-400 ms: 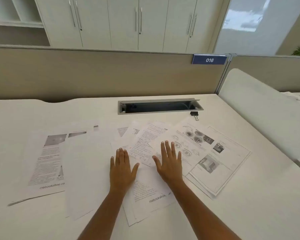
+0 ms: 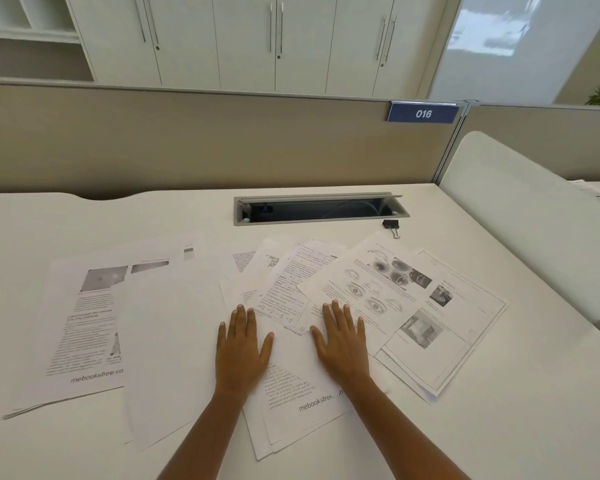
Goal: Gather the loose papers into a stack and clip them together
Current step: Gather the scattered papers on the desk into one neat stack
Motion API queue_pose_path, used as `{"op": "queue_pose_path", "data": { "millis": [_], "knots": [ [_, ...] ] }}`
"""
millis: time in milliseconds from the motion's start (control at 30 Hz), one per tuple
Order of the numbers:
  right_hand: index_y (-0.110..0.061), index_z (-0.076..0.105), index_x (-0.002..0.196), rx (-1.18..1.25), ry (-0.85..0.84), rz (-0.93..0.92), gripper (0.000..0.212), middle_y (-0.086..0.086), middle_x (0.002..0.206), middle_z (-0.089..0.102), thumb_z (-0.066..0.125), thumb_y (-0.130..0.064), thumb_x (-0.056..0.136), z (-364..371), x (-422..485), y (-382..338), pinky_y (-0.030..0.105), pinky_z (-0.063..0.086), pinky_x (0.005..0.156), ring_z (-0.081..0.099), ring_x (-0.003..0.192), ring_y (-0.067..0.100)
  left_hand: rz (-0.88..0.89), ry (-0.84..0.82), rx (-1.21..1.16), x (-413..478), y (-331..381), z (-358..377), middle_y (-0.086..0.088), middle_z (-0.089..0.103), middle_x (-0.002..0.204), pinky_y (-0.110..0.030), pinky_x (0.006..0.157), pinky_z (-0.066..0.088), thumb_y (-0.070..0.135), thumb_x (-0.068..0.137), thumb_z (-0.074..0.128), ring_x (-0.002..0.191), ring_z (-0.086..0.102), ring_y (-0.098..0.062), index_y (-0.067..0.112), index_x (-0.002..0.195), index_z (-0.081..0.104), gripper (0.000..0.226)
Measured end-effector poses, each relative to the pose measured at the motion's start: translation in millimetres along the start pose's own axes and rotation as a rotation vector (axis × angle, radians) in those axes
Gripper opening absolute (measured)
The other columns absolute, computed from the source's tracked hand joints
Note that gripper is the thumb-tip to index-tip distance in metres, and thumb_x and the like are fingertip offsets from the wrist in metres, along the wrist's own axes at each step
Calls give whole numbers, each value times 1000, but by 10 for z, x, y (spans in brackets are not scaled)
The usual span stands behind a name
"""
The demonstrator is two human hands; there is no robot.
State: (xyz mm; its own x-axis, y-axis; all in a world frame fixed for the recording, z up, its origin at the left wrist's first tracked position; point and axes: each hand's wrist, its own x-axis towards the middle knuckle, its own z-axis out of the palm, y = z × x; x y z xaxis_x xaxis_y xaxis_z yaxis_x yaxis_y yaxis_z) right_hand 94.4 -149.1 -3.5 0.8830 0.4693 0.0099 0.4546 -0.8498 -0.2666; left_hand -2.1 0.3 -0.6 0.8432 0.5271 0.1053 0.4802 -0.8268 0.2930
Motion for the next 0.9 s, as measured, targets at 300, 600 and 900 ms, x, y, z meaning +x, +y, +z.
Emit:
{"op": "queue_pose_path", "data": {
  "millis": [300,600,900],
  "knots": [
    [-22,12,149,0,82,206,60,10,158,8,34,-39,95,-223,-3,81,63,8,112,5,146,29,-12,9,-33,-15,-17,9,-6,11,158,-32,119,3,43,95,24,146,9,-16,14,148,14,61],
    [-6,70,78,-358,203,-97,34,7,59,66,87,-4,48,-447,-126,283,26,48,34,62,46,20,-2,42,-103,-39,-21,-13,-9,21,155,-32,119,8,33,96,37,145,17,-21,11,145,25,55],
    [-19,54,84,912,515,-75,15,-12,64,53,44,-20,95,-894,-288,-289,13,37,49,50,56,1,-281,-104,-1183,-74,439,-309,-16,68,105,-34,72,57,32,97,38,87,68,-30,9,110,59,34]
  ]
}}
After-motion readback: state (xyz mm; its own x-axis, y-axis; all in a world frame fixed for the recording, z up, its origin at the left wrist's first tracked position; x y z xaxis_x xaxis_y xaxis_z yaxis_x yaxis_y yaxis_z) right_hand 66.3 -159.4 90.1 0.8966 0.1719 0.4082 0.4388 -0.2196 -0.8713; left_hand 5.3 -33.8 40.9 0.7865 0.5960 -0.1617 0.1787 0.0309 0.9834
